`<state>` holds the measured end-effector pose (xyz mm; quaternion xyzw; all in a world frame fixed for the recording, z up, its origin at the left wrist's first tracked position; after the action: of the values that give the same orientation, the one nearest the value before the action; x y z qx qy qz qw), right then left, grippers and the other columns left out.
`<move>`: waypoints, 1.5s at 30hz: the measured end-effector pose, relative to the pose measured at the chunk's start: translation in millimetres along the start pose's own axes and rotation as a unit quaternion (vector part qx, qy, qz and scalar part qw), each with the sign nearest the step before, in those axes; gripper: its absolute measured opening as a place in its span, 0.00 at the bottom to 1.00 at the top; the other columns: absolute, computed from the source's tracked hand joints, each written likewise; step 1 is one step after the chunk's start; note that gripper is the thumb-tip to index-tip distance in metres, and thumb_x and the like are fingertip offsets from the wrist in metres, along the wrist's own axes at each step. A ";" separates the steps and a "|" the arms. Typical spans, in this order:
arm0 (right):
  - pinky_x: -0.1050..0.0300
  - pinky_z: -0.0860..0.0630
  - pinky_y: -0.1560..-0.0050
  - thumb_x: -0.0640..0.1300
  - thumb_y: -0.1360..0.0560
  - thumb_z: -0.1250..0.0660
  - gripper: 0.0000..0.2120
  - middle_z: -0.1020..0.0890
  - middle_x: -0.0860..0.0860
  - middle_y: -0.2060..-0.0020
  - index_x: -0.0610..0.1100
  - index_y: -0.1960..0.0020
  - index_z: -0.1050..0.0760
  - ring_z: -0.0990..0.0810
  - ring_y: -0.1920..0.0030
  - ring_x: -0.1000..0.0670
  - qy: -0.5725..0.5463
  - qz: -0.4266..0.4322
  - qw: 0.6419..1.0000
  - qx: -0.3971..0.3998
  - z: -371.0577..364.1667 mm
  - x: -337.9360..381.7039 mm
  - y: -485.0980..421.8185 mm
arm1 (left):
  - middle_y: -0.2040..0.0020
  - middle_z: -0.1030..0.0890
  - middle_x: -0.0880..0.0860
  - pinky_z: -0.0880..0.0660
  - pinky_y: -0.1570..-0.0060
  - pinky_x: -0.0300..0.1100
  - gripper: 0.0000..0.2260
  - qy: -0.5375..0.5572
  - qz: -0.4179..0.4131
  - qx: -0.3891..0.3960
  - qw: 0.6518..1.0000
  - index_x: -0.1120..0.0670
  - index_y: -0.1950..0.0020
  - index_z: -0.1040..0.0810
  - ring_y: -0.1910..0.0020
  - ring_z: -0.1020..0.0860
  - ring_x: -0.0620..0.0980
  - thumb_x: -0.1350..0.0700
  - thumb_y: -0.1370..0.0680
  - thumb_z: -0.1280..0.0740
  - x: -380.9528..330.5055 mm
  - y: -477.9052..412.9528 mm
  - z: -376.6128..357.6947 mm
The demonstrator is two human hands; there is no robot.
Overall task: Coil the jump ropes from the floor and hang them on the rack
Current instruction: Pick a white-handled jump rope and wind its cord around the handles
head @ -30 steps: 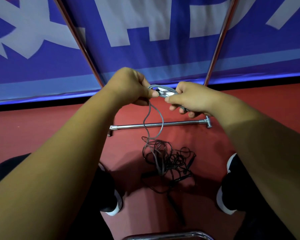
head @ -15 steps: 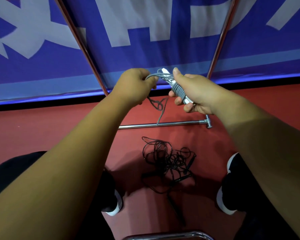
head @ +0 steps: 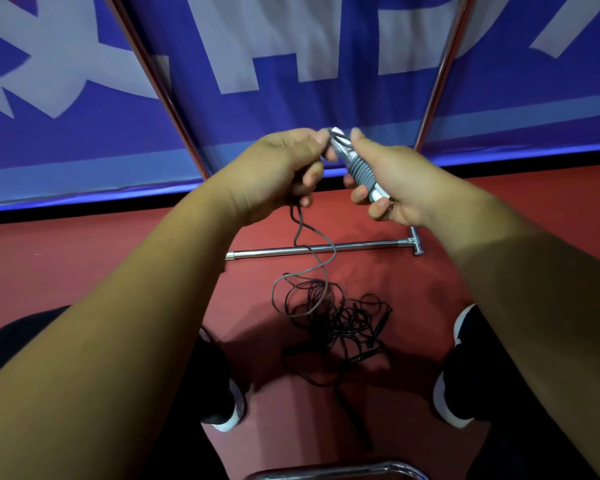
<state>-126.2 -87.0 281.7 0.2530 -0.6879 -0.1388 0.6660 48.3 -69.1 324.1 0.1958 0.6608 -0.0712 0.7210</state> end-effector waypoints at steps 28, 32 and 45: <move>0.62 0.38 0.79 0.49 0.18 0.33 0.13 0.19 0.42 0.61 0.38 0.47 0.22 0.26 0.71 0.49 -0.007 0.031 0.995 0.094 -31.8 -4.5 18.6 | 0.53 0.12 0.55 0.16 0.54 0.52 0.12 -0.224 0.180 0.008 0.958 0.60 0.46 0.17 0.56 0.13 0.55 0.53 0.14 0.37 50.3 0.6 7.6; 0.63 0.36 0.80 0.48 0.16 0.36 0.13 0.16 0.43 0.60 0.38 0.47 0.22 0.25 0.71 0.49 0.020 0.032 0.989 0.141 -38.6 -3.7 25.5 | 0.51 0.12 0.56 0.16 0.52 0.51 0.09 -0.206 0.175 0.017 0.963 0.59 0.44 0.17 0.54 0.13 0.54 0.55 0.15 0.34 49.3 0.1 14.1; 0.65 0.34 0.79 0.50 0.18 0.31 0.17 0.12 0.38 0.48 0.39 0.36 0.24 0.21 0.68 0.48 0.257 -0.133 0.934 0.208 -28.1 -27.0 25.3 | 0.60 0.13 0.49 0.20 0.53 0.41 0.08 -0.302 0.009 -0.013 0.953 0.53 0.55 0.12 0.60 0.16 0.47 0.66 0.27 0.23 20.5 -0.6 19.4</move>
<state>-103.0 -47.4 274.3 0.5022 -0.4671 -0.0107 0.7277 68.4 -73.8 304.9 0.1614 0.4114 -0.1118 0.8901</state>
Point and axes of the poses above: each hand's wrist, its own y-axis away from the middle knuckle, its own z-axis out of the back of the hand, x = y × z, the point moved 5 cm from there along -y, towards the middle knuckle
